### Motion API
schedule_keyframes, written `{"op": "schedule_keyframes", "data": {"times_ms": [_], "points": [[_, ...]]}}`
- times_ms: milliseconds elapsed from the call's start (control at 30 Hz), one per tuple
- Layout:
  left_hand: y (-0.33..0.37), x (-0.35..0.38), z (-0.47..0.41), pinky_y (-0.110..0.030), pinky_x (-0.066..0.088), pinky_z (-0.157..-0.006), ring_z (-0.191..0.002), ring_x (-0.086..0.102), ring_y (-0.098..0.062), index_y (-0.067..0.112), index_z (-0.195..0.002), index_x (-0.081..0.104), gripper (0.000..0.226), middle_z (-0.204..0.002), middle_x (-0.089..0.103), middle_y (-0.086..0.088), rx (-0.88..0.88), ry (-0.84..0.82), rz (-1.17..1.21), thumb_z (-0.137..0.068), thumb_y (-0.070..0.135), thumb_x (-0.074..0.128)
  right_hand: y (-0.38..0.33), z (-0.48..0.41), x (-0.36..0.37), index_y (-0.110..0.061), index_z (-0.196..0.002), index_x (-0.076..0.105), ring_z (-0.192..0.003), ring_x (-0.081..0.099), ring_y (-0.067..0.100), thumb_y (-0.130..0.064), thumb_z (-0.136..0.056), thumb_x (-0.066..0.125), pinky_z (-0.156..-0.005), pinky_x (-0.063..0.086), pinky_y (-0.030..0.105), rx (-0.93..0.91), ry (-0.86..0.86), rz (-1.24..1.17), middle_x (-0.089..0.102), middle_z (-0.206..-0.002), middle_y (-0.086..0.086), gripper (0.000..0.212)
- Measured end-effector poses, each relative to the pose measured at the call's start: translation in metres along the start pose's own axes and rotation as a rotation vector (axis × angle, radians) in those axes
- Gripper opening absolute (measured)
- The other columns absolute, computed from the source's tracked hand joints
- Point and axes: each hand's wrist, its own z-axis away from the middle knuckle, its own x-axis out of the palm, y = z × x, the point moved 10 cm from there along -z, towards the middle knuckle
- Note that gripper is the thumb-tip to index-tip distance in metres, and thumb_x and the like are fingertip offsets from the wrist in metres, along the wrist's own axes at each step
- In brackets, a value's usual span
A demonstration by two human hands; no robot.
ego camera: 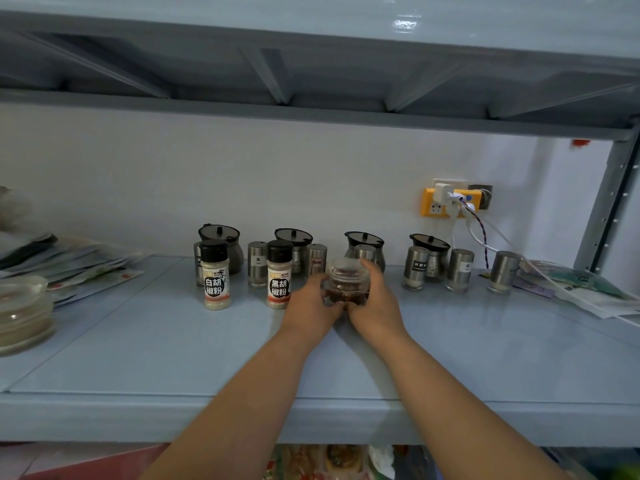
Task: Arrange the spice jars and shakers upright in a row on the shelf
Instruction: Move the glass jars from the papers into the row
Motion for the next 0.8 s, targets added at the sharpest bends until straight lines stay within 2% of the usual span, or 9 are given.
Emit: {"op": "schedule_keyframes", "data": {"times_ms": [167, 433, 500, 567, 667, 800], "points": [[0.001, 0.000, 0.000, -0.019, 0.043, -0.087, -0.107, 0.062, -0.020, 0.012, -0.131, 0.048, 0.053, -0.118, 0.066, -0.009, 0.002, -0.001, 0.005, -0.081, 0.010, 0.068, 0.000, 0.001, 0.000, -0.023, -0.133, 0.044, -0.096, 0.050, 0.006, 0.010, -0.075, 0.055, -0.064, 0.031, -0.009, -0.002, 0.003, 0.000, 0.055, -0.104, -0.007, 0.068], [0.004, -0.001, 0.001, -0.026, 0.046, -0.092, -0.107, 0.062, -0.023, 0.011, -0.130, 0.050, 0.052, -0.117, 0.067, -0.010, 0.017, -0.006, -0.020, -0.081, 0.010, 0.067, 0.000, -0.001, 0.000, -0.023, -0.136, 0.043, -0.096, 0.049, 0.005, 0.008, -0.077, 0.055, -0.064, 0.030, -0.009, 0.005, 0.006, 0.014, 0.059, -0.112, -0.003, 0.067], [0.004, -0.001, 0.002, -0.025, 0.046, -0.091, -0.106, 0.062, -0.022, 0.011, -0.129, 0.051, 0.050, -0.116, 0.067, -0.010, 0.020, -0.006, -0.017, -0.081, 0.009, 0.067, 0.002, -0.001, 0.001, -0.024, -0.137, 0.042, -0.098, 0.050, 0.005, 0.006, -0.077, 0.055, -0.067, 0.032, -0.004, 0.013, 0.006, 0.016, 0.060, -0.119, 0.000, 0.068], [0.005, -0.001, 0.003, -0.025, 0.047, -0.091, -0.105, 0.063, -0.022, 0.012, -0.127, 0.052, 0.048, -0.114, 0.068, -0.009, 0.024, -0.003, -0.017, -0.081, 0.009, 0.066, 0.002, 0.000, 0.002, -0.024, -0.138, 0.041, -0.101, 0.051, 0.006, 0.005, -0.077, 0.055, -0.077, 0.033, 0.005, 0.022, 0.001, 0.018, 0.060, -0.123, 0.000, 0.069], [0.006, -0.003, 0.003, -0.027, 0.049, -0.090, -0.104, 0.064, -0.022, 0.012, -0.126, 0.055, 0.044, -0.111, 0.069, -0.010, 0.032, 0.021, -0.052, -0.083, 0.011, 0.064, 0.002, 0.000, 0.002, -0.026, -0.139, 0.040, -0.102, 0.052, 0.005, 0.004, -0.078, 0.056, -0.079, 0.033, 0.008, 0.022, -0.003, 0.017, 0.061, -0.123, -0.001, 0.069], [0.010, -0.009, 0.004, -0.029, 0.049, -0.087, -0.102, 0.064, -0.024, 0.012, -0.124, 0.057, 0.039, -0.106, 0.071, -0.011, 0.045, 0.071, -0.133, -0.085, 0.015, 0.062, 0.005, 0.000, 0.002, -0.026, -0.141, 0.038, -0.111, 0.057, 0.015, -0.001, -0.080, 0.059, -0.083, 0.035, 0.014, 0.032, 0.002, 0.026, 0.062, -0.123, 0.001, 0.068]]}}
